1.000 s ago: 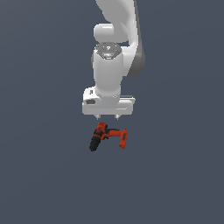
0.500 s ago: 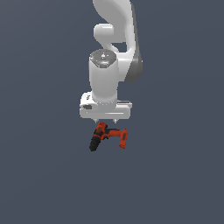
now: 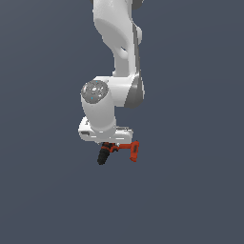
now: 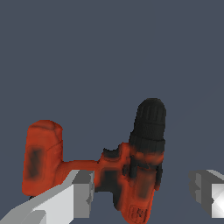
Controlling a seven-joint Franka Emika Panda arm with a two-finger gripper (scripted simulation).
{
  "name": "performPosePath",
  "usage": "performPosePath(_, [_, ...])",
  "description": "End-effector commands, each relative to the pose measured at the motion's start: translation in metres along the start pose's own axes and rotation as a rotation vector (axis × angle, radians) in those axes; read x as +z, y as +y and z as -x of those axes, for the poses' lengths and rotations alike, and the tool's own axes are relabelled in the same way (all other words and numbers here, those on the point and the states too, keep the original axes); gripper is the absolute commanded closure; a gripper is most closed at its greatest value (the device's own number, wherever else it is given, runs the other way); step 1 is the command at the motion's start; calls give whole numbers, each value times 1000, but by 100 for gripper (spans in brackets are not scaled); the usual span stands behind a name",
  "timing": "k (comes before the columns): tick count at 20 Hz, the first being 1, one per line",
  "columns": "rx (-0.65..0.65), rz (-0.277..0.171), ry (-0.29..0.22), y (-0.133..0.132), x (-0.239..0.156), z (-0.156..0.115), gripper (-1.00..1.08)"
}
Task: Pick up the object and move it to a goal position.
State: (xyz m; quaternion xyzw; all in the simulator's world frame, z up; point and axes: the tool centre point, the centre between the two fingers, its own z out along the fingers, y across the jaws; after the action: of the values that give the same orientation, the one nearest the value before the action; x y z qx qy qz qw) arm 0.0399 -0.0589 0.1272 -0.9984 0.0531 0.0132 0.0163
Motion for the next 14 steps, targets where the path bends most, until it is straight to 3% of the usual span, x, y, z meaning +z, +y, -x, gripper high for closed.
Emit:
performPosePath(1, [31,-17,-16,9,17,-7,-60])
performPosePath(14, [112,-66,-55,35,63,-22,-60])
